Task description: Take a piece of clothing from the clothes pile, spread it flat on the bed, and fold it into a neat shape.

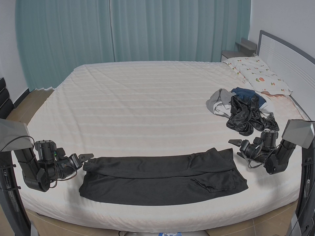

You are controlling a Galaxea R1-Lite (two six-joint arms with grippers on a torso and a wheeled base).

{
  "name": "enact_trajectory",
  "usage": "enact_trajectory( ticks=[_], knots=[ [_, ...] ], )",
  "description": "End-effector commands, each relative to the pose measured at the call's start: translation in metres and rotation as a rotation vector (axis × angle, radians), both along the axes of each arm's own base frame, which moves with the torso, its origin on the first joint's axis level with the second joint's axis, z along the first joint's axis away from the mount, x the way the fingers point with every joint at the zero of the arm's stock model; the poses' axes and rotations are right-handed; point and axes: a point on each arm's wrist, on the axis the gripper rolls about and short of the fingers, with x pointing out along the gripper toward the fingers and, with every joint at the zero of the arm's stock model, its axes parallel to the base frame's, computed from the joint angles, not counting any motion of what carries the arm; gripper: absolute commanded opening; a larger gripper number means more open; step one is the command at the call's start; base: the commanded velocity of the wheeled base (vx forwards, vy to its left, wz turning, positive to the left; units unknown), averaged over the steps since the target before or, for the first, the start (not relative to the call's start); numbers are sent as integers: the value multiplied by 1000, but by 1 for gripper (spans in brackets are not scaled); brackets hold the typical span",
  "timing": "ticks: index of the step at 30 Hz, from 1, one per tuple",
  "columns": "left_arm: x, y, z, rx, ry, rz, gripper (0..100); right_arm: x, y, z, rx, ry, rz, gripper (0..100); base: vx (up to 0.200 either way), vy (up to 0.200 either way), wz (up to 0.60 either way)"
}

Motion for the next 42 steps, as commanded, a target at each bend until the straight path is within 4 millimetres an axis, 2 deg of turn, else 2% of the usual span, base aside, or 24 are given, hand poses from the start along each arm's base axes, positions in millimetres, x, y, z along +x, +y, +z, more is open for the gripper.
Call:
enact_trajectory(
  ticks=[1,7,13,21,22,29,35,42],
  knots=[
    [-17,-8,-6,0,60,-19,100,-1,-1,3,0,-1,-2,100,0,0,0],
    [-32,-9,-13,27,122,18,100,-2,-3,2,0,0,-6,100,0,0,0],
    [-30,-8,-34,116,136,-4,100,-2,0,1,0,0,1,100,0,0,0],
    [-24,-7,-46,135,141,5,100,-2,0,0,0,1,1,100,0,0,0],
    [-26,-6,-45,149,145,26,0,-2,0,0,0,3,1,100,0,0,0],
    [-36,-4,-40,224,173,114,0,-2,0,0,0,1,1,100,0,0,0],
    [-46,-7,-35,264,179,86,0,-2,0,0,0,1,1,100,0,0,0],
    [-48,-7,-37,298,193,92,0,-2,0,0,0,1,1,100,0,0,0]
  ],
)
